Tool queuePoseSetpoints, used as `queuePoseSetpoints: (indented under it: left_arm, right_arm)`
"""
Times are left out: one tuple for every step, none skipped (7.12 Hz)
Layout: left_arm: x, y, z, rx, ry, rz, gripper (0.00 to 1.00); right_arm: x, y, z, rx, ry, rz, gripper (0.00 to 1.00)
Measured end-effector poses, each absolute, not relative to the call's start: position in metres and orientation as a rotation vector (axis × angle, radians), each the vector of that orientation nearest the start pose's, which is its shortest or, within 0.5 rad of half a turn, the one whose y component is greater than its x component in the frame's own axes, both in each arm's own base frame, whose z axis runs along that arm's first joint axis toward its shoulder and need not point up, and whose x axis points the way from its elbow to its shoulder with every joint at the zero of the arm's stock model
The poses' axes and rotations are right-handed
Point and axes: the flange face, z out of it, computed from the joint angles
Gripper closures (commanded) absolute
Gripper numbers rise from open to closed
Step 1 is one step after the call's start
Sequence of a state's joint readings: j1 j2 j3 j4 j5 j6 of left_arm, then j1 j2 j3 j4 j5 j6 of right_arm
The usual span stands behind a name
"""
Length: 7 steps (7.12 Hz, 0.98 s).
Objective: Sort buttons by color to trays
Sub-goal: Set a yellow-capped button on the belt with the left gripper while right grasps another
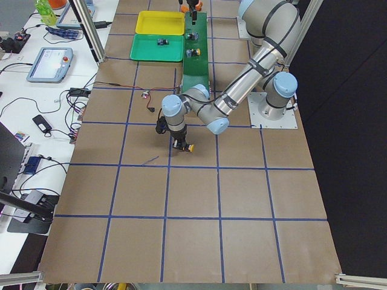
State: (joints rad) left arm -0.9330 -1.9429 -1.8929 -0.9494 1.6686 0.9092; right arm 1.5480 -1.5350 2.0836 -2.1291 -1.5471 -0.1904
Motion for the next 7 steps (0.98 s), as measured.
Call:
queuePoseSetpoints:
  left_arm:
    - [0.204, -0.516, 0.223, 0.375, 3.094, 0.197, 0.98]
    - [0.162, -0.520, 0.250, 0.321, 3.094, 0.194, 0.98]
    - [0.111, -0.521, 0.273, 0.250, 3.106, 0.179, 0.98]
    - [0.058, -0.517, 0.289, 0.167, 3.129, 0.158, 0.98]
    - [0.010, -0.508, 0.297, 0.104, 3.141, 0.153, 0.98]
    - [-0.028, -0.495, 0.299, 0.070, 3.145, 0.157, 0.98]
    - [-0.053, -0.481, 0.296, 0.038, 3.153, 0.171, 0.98]
  right_arm:
    - [0.129, -0.452, 0.284, -0.266, 3.107, -0.021, 0.00]
    - [0.134, -0.451, 0.284, -0.279, 3.106, -0.021, 0.00]
    - [0.141, -0.448, 0.284, -0.284, 3.105, -0.021, 0.00]
    - [0.149, -0.446, 0.283, -0.276, 3.103, -0.016, 0.00]
    - [0.158, -0.443, 0.281, -0.269, 3.098, -0.008, 0.00]
    - [0.164, -0.441, 0.278, -0.267, 3.095, -0.002, 0.05]
    - [0.166, -0.438, 0.274, -0.266, 3.093, 0.008, 0.07]
